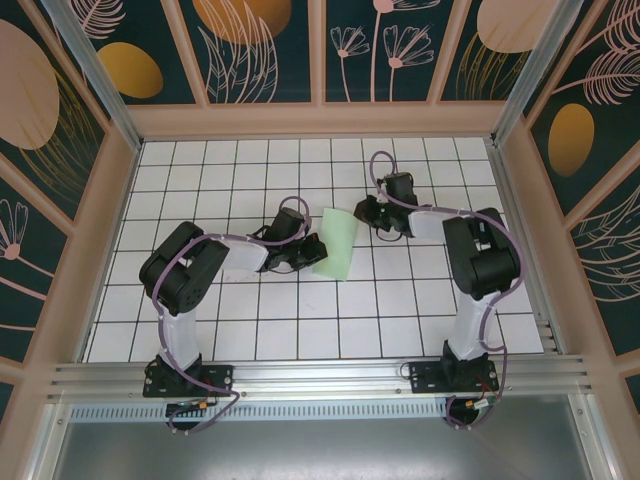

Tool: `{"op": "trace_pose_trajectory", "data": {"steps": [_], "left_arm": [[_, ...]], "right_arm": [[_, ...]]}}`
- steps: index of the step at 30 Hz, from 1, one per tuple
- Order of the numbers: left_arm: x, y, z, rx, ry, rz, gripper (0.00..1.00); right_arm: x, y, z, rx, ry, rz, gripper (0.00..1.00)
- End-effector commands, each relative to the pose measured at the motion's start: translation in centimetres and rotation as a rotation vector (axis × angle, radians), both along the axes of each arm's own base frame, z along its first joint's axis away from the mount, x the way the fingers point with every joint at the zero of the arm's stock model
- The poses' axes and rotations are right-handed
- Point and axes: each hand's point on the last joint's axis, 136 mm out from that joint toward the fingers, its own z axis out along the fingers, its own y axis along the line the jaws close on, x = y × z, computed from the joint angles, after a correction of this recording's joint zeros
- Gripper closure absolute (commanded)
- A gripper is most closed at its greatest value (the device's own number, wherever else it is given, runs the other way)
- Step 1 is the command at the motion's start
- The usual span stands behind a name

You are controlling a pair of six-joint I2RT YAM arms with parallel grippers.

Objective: Fold a paper plane with a square sheet of paper (pick it up from the middle)
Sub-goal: Fold the square sheet of paper in half at the center of the table, then rotate the square sheet of paper at the center of the table.

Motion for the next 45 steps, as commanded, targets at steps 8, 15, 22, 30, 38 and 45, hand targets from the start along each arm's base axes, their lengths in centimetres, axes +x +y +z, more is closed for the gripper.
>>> {"op": "trace_pose_trajectory", "data": {"steps": [8, 15, 22, 30, 38, 45], "left_arm": [[-2.2, 3.7, -4.7, 0.272, 0.068, -0.063, 1.0], [-1.2, 3.2, -3.1, 0.349, -0.046, -0.241, 1.0], [0.2, 3.6, -1.7, 0.472, -0.166, -0.41, 1.0], [1.4, 2.4, -0.1, 0.484, -0.267, -0.543, 1.0], [2.4, 1.6, 1.8, 0.437, -0.317, -0.555, 1.0], [3.0, 0.2, 5.4, 0.307, -0.341, -0.446, 0.88]], "right_arm": [[-3.3, -0.9, 0.0, -0.148, 0.009, 0.025, 0.86], [-2.6, -5.5, 3.5, -0.201, -0.056, -0.155, 0.6], [-4.9, -3.1, 4.9, -0.119, -0.094, -0.055, 0.58], [-8.8, 2.7, 2.3, 0.049, -0.007, 0.209, 0.75], [-6.9, 3.5, -0.6, 0.003, 0.032, 0.2, 0.79], [-7.4, 2.3, -3.0, -0.036, 0.114, 0.118, 0.8]]}}
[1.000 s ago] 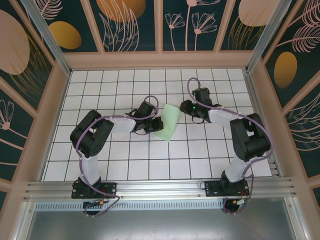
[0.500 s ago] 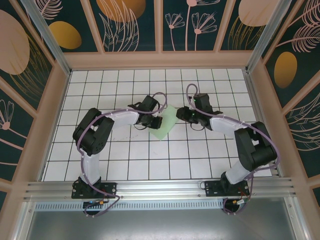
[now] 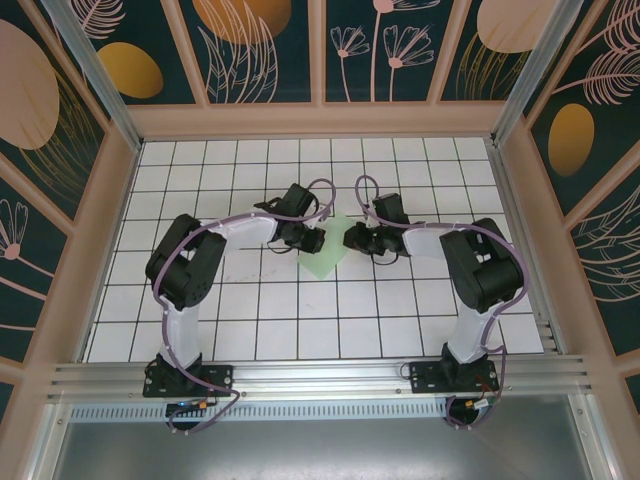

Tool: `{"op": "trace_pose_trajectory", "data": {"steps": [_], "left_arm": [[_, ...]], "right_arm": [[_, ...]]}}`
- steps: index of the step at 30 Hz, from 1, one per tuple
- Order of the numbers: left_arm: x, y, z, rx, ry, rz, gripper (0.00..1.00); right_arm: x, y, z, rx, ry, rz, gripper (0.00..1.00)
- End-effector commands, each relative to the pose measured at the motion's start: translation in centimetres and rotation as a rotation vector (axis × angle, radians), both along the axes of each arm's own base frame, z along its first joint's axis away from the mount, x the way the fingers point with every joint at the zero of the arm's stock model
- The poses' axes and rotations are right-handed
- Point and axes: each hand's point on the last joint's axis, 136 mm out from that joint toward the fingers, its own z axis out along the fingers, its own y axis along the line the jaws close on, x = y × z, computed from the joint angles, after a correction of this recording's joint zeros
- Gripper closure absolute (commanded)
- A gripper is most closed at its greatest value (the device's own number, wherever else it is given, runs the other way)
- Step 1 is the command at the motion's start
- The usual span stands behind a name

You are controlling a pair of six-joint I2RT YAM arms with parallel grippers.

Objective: Fold a paper plane with a square sheet of paper (pick it up from the middle)
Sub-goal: Rotate the square sheet of paper at the center of the table.

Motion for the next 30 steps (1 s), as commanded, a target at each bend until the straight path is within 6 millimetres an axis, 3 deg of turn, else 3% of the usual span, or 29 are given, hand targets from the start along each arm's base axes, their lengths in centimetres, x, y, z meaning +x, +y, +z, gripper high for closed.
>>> {"op": "trace_pose_trajectory", "data": {"steps": [1, 5, 11, 15, 21, 30], "left_arm": [[0.6, -1.1, 4.2, -0.137, -0.023, 0.068, 0.86], [0.4, -1.0, 6.8, -0.251, -0.02, 0.187, 0.8], [-1.1, 0.5, 7.9, -0.385, 0.043, 0.393, 0.8], [-3.6, 1.6, 7.3, -0.466, 0.098, 0.449, 0.82], [-6.4, 1.4, 5.8, -0.538, 0.183, 0.485, 0.9], [-7.0, 0.5, 3.2, -0.494, 0.241, 0.511, 0.97]], "right_arm": [[0.1, -0.4, -0.1, -0.01, 0.017, -0.068, 0.8], [-1.4, -0.4, -0.6, -0.015, 0.086, -0.148, 0.8], [-3.7, 2.5, 0.6, 0.051, 0.143, -0.204, 0.8], [-4.6, 3.9, 1.3, 0.086, 0.158, -0.231, 0.8], [-4.4, 3.8, 2.9, 0.092, 0.056, -0.17, 0.82], [-6.6, 5.4, 2.6, 0.118, 0.022, 0.065, 0.95]]}}
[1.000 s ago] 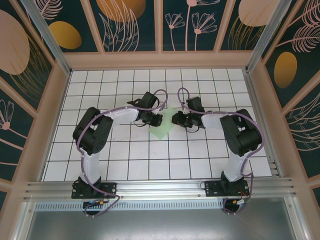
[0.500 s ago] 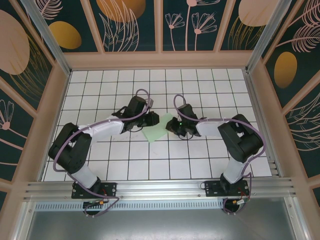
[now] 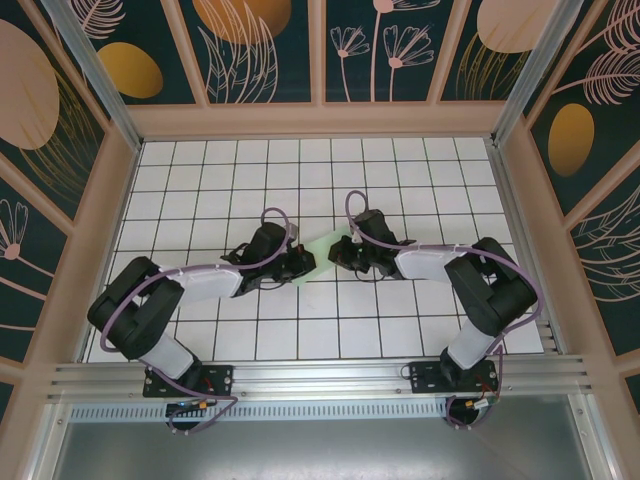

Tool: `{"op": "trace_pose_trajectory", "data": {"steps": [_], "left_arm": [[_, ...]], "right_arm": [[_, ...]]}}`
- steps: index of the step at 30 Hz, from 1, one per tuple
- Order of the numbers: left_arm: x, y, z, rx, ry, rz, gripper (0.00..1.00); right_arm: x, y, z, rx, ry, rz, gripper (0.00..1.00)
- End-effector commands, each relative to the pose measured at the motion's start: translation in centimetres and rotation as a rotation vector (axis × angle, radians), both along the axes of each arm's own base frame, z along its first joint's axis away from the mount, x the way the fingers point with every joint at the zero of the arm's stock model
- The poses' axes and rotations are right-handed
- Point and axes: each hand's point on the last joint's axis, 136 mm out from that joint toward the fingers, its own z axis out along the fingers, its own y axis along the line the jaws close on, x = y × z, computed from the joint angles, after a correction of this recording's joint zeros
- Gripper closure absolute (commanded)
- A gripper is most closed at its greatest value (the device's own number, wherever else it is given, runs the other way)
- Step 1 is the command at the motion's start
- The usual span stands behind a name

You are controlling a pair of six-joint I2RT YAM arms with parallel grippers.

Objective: Fold a paper plane with a square sheet of paper (pick it up from the middle)
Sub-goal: Rotate the square sheet of paper at the center of the table, then first fold in half a square sheet of paper at the center of the table.

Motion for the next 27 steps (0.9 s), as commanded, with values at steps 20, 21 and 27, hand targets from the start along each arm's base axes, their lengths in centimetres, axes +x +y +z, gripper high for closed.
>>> {"op": "trace_pose_trajectory", "data": {"steps": [20, 21, 27], "left_arm": [[0.6, -1.2, -2.4, 0.017, 0.074, -0.001, 0.98], [0.5, -1.2, -2.4, 0.019, 0.073, -0.006, 0.99], [0.3, -1.1, -4.0, 0.054, 0.105, -0.013, 0.98]], "right_arm": [[-1.5, 1.9, -2.6, 0.049, 0.03, 0.158, 0.98], [-1.5, 1.9, -2.8, 0.044, 0.035, 0.154, 0.98], [-1.5, 1.7, -3.4, 0.027, 0.045, 0.153, 0.98]]}}
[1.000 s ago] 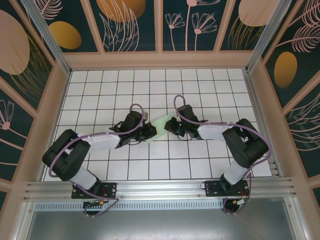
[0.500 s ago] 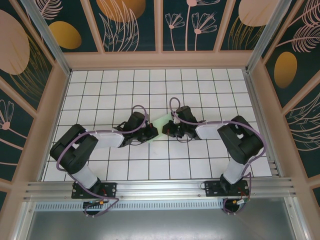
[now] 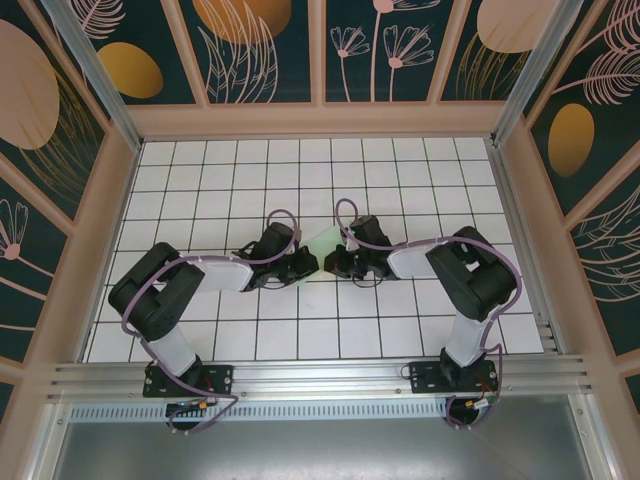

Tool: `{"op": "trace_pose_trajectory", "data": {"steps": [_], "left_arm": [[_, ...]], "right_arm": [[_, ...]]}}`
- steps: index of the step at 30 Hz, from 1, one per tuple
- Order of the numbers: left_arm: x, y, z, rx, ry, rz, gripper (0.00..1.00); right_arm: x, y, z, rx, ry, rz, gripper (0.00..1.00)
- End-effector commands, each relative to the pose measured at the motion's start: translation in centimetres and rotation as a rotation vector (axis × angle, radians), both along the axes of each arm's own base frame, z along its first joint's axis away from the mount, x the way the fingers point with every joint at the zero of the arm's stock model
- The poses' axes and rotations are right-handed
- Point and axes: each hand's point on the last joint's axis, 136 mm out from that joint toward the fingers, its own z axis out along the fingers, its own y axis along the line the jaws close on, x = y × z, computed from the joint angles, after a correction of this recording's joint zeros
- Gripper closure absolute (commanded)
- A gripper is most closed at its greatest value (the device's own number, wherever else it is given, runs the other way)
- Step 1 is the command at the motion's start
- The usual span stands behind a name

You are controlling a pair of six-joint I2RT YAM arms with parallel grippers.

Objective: Fold a paper plane with a square sheet of paper (pick it up from the middle)
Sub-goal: First fold in half a square sheet of paper at the center of the table.

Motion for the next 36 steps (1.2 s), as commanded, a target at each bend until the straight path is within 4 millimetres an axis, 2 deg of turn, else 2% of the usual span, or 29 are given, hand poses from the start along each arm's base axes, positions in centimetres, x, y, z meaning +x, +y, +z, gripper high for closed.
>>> {"op": "trace_pose_trajectory", "data": {"steps": [1, 14, 22, 30, 31, 36], "left_arm": [[-0.4, -0.4, -1.0, 0.02, 0.028, -0.026, 0.98], [-1.3, 1.2, -3.3, 0.112, 0.085, -0.008, 0.99], [-2.6, 2.7, -4.8, 0.175, 0.137, 0.007, 0.99], [-4.2, 4.2, -6.5, 0.228, 0.187, 0.01, 1.0], [-4.4, 4.4, -6.7, 0.232, 0.192, 0.01, 1.0], [-4.8, 4.7, -6.9, 0.24, 0.202, 0.005, 1.0]], "right_arm": [[0.2, 0.3, -0.1, -0.001, -0.021, 0.022, 0.98], [0.9, 0.1, -0.3, -0.045, -0.039, 0.017, 0.98], [2.0, -0.8, -1.8, -0.136, -0.044, 0.007, 0.98], [3.5, -4.2, -2.5, -0.194, -0.055, -0.053, 0.97], [4.5, -5.3, -2.4, -0.202, -0.057, -0.089, 0.97], [7.3, -8.1, -2.4, -0.245, -0.077, -0.164, 0.97]]}}
